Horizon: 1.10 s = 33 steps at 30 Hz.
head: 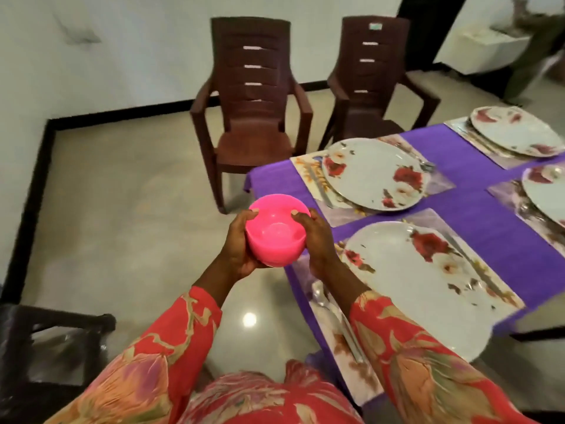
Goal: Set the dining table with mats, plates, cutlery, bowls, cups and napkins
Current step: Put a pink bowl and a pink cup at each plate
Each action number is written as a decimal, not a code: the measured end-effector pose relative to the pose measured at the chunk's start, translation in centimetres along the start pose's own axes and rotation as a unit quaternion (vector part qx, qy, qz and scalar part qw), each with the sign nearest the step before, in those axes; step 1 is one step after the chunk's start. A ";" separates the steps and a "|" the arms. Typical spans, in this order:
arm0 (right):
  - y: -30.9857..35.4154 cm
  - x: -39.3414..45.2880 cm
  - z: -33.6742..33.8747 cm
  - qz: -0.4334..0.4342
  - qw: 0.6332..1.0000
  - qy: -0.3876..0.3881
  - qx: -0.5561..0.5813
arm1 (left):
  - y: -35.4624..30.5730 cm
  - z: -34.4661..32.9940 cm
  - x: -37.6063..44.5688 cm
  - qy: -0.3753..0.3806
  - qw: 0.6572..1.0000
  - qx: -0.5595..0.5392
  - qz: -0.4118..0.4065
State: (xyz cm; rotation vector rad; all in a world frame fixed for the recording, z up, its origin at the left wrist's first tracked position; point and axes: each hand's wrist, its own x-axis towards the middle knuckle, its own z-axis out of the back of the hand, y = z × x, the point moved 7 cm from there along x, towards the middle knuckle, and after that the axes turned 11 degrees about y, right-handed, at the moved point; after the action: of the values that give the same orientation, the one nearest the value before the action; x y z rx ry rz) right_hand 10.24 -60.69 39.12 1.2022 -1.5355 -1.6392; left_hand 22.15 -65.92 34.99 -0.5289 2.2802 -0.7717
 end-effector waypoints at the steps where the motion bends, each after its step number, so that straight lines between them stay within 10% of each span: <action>1: 0.1 -0.8 1.6 0.000 1.000 -0.013 0.004 | 0.9 -1.5 0.0 0.012 1.000 0.006 0.007; 17: -2.6 -12.9 18.4 -0.028 0.963 -0.267 0.014 | 13.2 -14.5 0.1 0.101 0.982 0.097 0.124; 33: -0.9 -13.0 21.3 -0.023 0.951 -0.299 -0.076 | 13.8 -17.0 1.7 0.142 0.978 0.091 0.123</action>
State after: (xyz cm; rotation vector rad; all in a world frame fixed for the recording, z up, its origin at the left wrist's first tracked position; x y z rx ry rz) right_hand -3.12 -39.67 39.55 0.6872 -1.6842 -2.2432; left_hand 6.95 -50.12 35.55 -0.0497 2.4395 -0.9678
